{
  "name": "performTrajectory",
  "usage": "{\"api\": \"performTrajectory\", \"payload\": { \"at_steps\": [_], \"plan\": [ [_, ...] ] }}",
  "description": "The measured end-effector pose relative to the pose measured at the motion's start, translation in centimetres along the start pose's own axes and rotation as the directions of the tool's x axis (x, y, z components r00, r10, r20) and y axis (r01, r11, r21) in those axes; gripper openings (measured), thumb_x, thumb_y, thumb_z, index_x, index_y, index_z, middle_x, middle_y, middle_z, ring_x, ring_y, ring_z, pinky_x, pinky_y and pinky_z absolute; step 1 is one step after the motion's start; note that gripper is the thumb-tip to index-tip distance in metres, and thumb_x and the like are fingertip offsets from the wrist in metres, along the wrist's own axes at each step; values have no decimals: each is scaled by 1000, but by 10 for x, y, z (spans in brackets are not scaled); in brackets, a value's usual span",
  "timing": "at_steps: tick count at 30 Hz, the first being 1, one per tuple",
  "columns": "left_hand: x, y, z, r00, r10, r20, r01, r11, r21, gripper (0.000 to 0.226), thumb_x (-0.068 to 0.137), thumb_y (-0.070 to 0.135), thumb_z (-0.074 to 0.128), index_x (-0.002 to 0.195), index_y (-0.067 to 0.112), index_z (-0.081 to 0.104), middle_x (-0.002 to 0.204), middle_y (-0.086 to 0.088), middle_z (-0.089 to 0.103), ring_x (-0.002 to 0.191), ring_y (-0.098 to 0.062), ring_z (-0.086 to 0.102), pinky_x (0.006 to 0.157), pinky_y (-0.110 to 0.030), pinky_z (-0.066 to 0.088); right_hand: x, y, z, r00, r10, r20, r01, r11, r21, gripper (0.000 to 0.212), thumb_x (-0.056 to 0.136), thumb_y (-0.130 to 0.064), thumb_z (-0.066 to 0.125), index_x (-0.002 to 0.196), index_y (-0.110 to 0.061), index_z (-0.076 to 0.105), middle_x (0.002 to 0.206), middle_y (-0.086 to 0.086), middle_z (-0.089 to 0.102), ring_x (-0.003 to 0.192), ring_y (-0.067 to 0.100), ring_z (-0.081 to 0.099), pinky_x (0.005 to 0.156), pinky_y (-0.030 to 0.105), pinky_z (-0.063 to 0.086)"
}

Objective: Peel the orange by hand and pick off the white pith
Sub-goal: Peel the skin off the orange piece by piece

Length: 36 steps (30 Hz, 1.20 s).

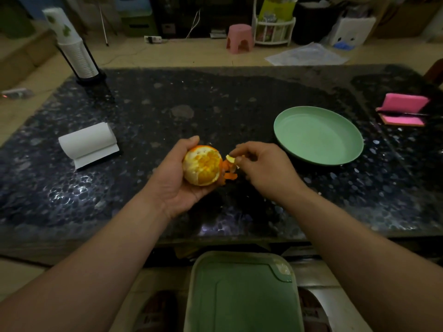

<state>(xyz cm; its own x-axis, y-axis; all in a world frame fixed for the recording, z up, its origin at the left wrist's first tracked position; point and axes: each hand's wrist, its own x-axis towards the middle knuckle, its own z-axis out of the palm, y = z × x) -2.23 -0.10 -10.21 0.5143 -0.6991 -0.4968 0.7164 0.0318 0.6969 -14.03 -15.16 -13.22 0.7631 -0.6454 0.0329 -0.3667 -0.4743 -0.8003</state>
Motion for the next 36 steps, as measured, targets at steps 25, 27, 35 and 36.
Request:
{"api": "performTrajectory", "payload": {
  "at_steps": [25,27,35,36],
  "plan": [
    [0,-10,10,947,319,40,-317,909,272,20,102,37,64,101,18,63,87,-5,67,79,-19,65,69,-36,53,-29,-35,-10,994,46,98,-71,961,266,4,88,-12,74,91,-14,75,71,5,78,67,17,76,70,42,66],
    [-1,-9,10,952,300,50,-303,919,252,25,102,39,63,109,15,62,90,-7,68,78,-19,67,67,-34,54,-30,-36,-10,994,47,101,-76,948,309,5,89,-9,72,92,-11,75,71,7,77,65,15,75,66,36,64],
    [-5,-6,9,978,202,41,-206,970,129,36,101,43,61,120,13,62,100,-12,67,81,-20,68,80,-37,56,-30,-40,-11,990,66,127,-114,904,412,6,94,-3,69,97,-2,75,76,11,77,62,15,70,57,26,58],
    [-5,-6,9,979,198,43,-202,971,125,37,101,44,61,121,13,62,101,-13,67,83,-21,67,81,-38,56,-30,-40,-11,990,67,126,-113,906,407,7,95,-3,69,98,-2,75,76,12,77,62,14,70,57,27,59]
  ]
}}
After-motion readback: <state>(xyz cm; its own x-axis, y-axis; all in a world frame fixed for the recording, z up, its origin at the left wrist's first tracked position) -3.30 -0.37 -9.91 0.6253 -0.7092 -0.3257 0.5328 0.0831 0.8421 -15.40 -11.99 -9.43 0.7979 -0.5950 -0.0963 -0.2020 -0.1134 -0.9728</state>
